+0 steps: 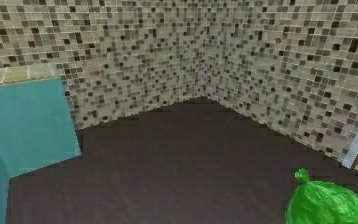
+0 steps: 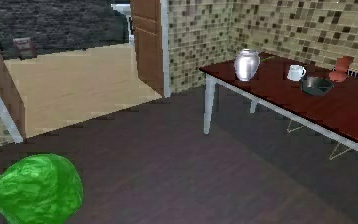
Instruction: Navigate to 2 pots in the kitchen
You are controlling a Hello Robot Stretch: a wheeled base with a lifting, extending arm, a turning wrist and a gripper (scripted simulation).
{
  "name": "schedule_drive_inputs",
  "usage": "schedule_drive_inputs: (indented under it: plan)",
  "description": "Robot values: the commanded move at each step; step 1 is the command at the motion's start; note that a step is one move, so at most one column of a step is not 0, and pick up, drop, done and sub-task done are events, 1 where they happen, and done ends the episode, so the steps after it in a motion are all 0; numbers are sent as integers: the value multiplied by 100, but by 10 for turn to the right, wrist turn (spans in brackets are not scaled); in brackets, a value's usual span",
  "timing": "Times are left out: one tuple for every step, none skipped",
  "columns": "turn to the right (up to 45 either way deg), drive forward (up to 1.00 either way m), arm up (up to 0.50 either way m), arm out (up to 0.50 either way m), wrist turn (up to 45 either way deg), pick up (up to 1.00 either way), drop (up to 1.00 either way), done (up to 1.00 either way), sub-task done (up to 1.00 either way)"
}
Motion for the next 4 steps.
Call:
schedule_drive_inputs:
  plan:
    - [270,0,0,0,0,0,0,0,0]
    - [0,30,0,0,0,0,0,0,0]
    - [-450,0,0,0,0,0,0,0,0]
    - [-450,0,0,0,0,0,0,0,0]
